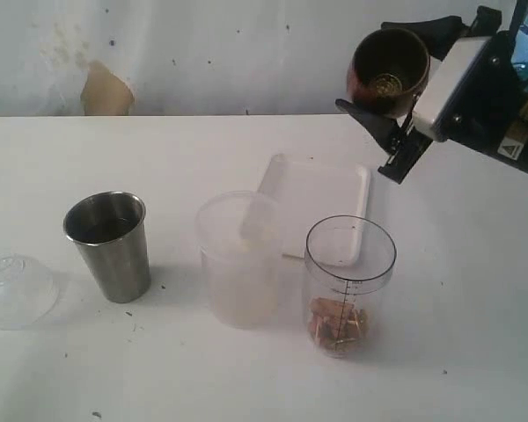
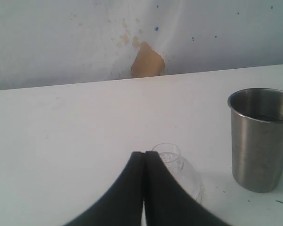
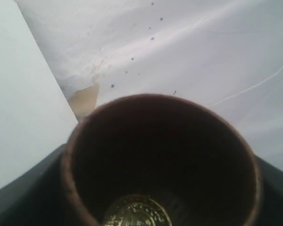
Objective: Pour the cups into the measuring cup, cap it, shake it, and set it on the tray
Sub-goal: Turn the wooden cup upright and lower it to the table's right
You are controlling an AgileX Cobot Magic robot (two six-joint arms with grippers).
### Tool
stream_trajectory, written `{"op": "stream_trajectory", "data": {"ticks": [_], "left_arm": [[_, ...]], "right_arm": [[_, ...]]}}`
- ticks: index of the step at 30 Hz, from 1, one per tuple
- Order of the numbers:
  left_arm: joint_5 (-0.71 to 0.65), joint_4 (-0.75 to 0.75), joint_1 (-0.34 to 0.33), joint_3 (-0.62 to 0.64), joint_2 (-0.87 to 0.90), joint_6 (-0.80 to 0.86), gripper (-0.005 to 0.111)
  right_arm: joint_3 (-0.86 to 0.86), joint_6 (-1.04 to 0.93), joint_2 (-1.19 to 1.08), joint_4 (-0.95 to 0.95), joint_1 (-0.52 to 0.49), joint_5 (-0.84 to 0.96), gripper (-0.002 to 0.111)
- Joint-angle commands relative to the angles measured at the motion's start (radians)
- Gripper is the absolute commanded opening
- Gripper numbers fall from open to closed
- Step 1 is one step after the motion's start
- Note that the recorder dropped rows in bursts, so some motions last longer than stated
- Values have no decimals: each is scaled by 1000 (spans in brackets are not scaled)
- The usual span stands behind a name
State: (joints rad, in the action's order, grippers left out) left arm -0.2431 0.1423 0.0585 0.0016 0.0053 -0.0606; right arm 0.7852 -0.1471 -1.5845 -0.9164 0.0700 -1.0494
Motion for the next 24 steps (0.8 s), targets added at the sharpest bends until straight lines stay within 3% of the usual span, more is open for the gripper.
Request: {"op": "stream_trajectory", "data": {"ticks": [1, 6, 10, 11, 13, 16, 21, 24], "left_arm": [[7, 2, 4, -2, -5, -2, 0], [7, 2, 4, -2, -5, -2, 0], [7, 2, 4, -2, -5, -2, 0], [7, 2, 4, -2, -5, -2, 0], [7, 2, 4, -2, -5, -2, 0], [7, 2, 4, -2, -5, -2, 0], [7, 2, 4, -2, -5, -2, 0], [7, 2, 4, -2, -5, -2, 0]], "right_arm": [[4, 55, 8, 19, -1, -31, 0], [4, 107, 8, 15, -1, -37, 0], [4, 546, 8, -27, -1, -48, 0], [4, 763, 8, -41, -1, -31, 0], [4, 830, 8, -27, -1, -2, 0], [4, 817, 9, 36, -1, 58, 0], [4, 725, 9, 350, -1, 298, 0], [4, 381, -16, 585, -1, 433, 0]]}}
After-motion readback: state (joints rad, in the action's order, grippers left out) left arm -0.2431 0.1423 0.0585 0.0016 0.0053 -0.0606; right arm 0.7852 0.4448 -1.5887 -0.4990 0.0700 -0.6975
